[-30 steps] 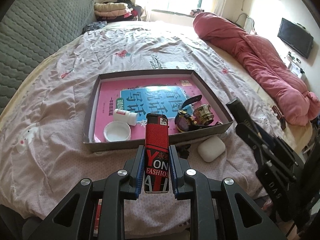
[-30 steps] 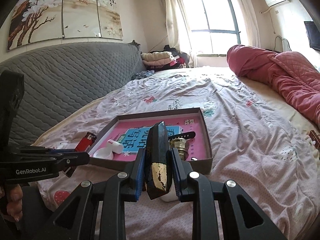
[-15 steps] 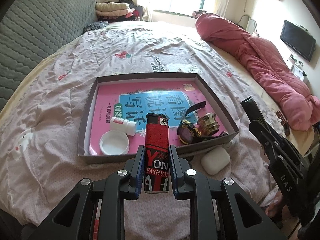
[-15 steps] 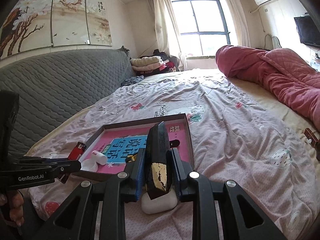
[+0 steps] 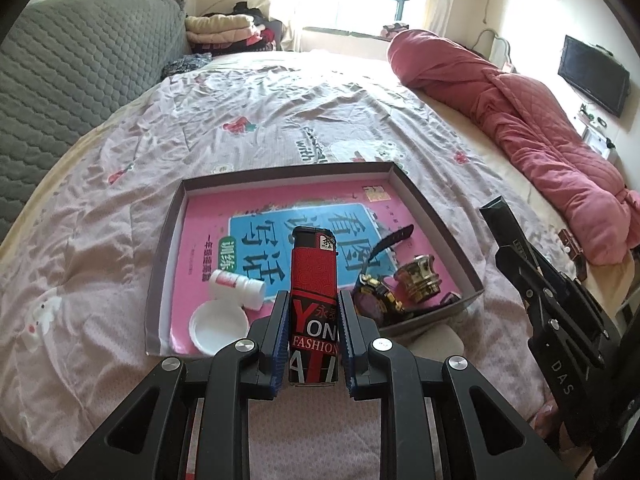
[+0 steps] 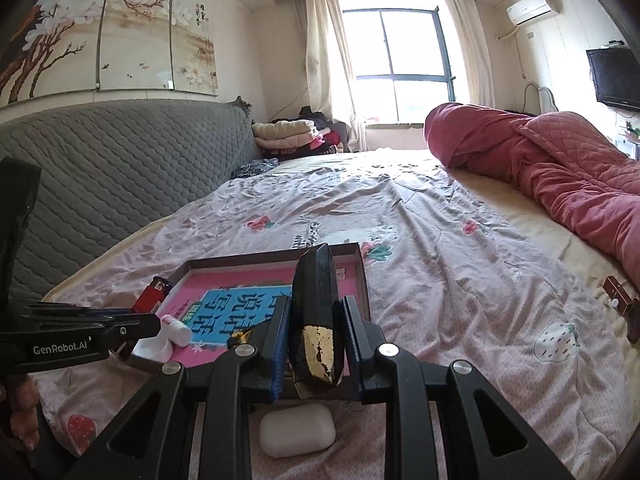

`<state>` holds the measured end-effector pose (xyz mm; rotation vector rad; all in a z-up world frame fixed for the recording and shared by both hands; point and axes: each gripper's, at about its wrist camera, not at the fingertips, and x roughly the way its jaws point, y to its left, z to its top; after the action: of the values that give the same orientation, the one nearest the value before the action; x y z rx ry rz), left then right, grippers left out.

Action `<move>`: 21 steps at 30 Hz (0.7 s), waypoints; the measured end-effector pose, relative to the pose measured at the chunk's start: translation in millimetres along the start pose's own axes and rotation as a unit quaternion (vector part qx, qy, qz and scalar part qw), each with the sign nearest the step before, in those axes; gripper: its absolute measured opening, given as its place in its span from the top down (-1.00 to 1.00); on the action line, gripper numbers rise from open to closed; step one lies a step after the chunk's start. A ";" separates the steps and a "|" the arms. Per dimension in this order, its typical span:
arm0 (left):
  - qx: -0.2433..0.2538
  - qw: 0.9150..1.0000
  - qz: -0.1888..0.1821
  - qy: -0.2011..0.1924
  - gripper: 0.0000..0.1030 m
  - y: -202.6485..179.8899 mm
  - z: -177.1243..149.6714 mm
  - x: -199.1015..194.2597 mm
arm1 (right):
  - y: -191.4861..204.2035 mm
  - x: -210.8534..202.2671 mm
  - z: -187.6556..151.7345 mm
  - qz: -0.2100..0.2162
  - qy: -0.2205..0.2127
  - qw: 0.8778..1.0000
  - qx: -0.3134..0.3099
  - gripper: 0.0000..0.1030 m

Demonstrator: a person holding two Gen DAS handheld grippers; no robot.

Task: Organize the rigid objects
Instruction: 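Carry the lighter with the left gripper while the right gripper carries the black case over the tray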

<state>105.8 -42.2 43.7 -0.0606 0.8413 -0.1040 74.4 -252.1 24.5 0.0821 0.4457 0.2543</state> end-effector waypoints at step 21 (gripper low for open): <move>-0.017 1.000 0.009 0.001 0.56 12.9 21.7 24.2 | -11.2 27.0 8.6 -0.015 -0.003 1.000 0.000 0.51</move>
<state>138.9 -31.9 39.0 -0.0849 0.8447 -0.0736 104.2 -256.1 19.5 0.0755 0.4409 0.2250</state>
